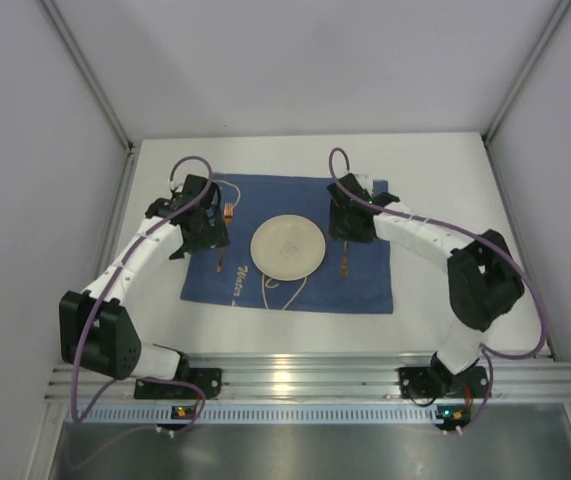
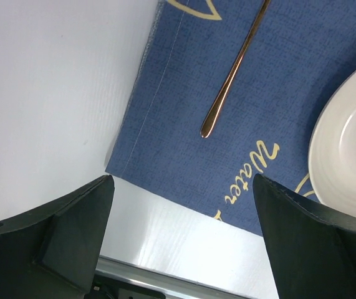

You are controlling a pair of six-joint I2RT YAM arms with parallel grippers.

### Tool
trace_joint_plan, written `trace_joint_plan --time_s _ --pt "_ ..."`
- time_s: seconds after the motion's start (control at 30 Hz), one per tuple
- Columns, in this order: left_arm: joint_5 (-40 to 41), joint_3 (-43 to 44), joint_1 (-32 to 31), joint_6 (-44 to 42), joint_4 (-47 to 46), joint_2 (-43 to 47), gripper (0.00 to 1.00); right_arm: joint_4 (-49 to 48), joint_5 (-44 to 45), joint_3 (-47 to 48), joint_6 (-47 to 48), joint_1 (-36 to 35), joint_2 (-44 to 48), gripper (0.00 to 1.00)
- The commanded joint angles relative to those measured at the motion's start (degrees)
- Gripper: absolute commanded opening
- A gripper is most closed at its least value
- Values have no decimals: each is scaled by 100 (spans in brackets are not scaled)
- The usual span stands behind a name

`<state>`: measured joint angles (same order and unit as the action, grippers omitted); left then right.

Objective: Set the dinner table for one person

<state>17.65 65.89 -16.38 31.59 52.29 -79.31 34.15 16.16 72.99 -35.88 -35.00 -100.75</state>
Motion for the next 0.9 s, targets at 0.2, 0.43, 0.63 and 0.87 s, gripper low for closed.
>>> trace_joint_plan --time_s 0.2,0.43,0.63,0.87 --pt "100 32 152 -803 -1925 1 98 -188 80 244 1091 -147 2310 67" --pt "-1037 -3843 830 -1198 -7034 1364 98 -2182 -552 -2354 1566 -138 4571 100" --pt "-306 -4741 882 -2525 -9512 973 98 -3108 -203 -3545 1120 -138 5557 100" --pt "-797 -4559 909 -3106 -10169 -190 96 -3371 1 -3985 1171 -138 5645 100"
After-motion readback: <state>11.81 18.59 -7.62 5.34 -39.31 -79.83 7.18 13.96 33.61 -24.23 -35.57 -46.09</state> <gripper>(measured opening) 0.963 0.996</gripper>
